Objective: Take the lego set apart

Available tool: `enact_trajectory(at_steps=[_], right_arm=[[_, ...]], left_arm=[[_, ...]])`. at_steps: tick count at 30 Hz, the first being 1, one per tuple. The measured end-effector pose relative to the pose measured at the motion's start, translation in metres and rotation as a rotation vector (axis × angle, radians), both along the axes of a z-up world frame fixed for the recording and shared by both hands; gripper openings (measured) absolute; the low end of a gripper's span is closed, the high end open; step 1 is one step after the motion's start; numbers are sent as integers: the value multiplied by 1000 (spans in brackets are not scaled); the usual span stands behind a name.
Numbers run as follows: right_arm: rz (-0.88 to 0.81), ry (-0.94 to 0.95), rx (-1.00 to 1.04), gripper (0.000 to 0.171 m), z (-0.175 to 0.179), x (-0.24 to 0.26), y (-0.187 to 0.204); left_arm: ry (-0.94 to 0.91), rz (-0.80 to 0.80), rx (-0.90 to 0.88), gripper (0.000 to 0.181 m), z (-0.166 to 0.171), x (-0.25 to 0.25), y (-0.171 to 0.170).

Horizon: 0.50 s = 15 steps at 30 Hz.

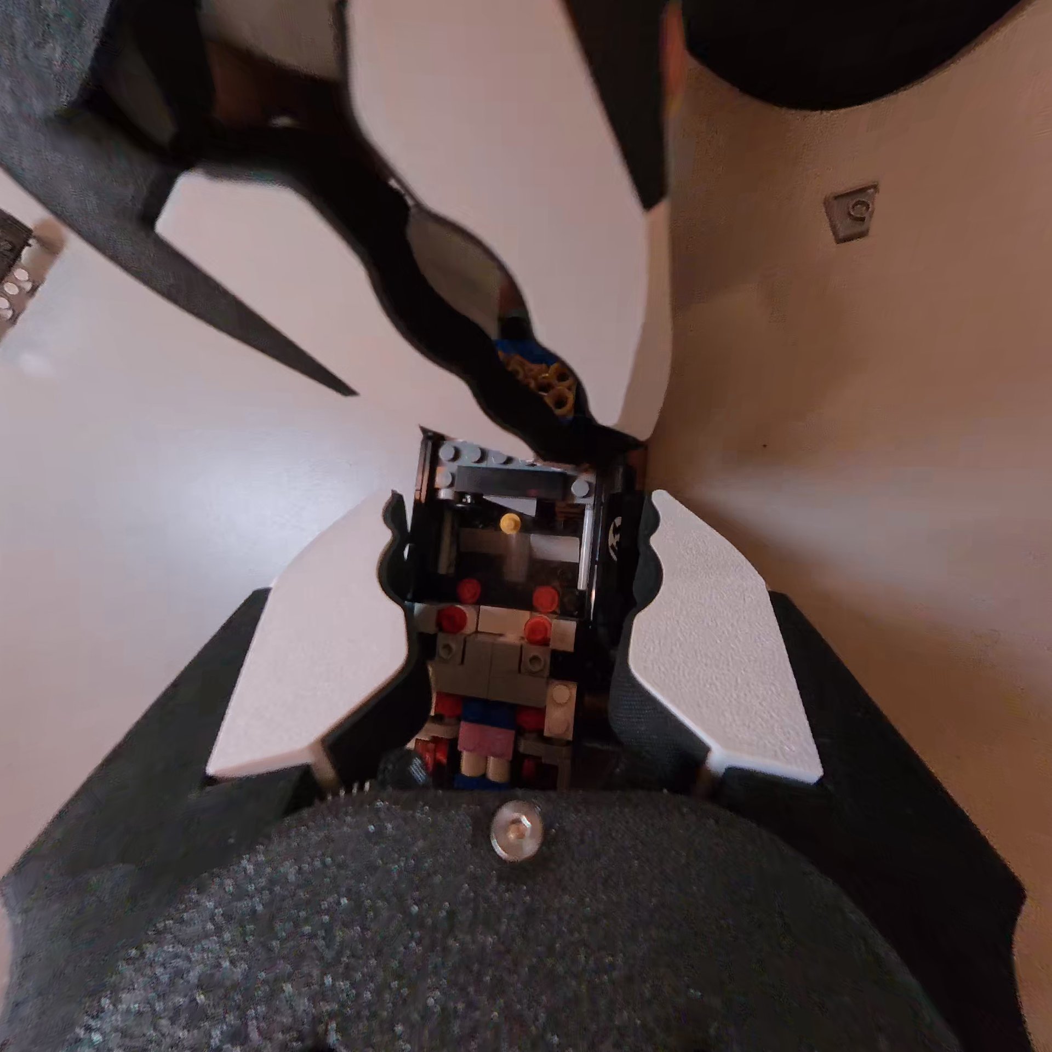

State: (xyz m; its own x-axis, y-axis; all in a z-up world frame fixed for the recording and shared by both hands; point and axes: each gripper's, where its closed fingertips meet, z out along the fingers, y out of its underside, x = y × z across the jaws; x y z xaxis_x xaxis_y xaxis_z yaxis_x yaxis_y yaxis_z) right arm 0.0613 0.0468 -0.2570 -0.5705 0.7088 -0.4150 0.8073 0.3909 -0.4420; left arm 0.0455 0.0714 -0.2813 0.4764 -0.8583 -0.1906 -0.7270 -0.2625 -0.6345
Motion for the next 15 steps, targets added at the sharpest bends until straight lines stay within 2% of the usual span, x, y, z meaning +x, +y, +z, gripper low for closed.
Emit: enact_trajectory(at_steps=[3,4,5,6,12,15], right_arm=[[50,-103,-128,11,3,5,-3],[109,-156,-222,0,10,13,-11],[141,-219,-303,0,16,21,-20],[166,-250,-287,0,12,27,-21],[36,-20,-171,9,23,-1,5],[53,29,-70,16,14,-5,5]], left_arm=[[-10,-15,21,78,1,3,-2],[-7,4,24,77,1,2,-1],[-7,13,16,77,0,0,-1],[-9,7,23,77,1,0,-2],[-10,11,27,76,1,-5,-5],[-11,12,29,76,1,-6,-6]])
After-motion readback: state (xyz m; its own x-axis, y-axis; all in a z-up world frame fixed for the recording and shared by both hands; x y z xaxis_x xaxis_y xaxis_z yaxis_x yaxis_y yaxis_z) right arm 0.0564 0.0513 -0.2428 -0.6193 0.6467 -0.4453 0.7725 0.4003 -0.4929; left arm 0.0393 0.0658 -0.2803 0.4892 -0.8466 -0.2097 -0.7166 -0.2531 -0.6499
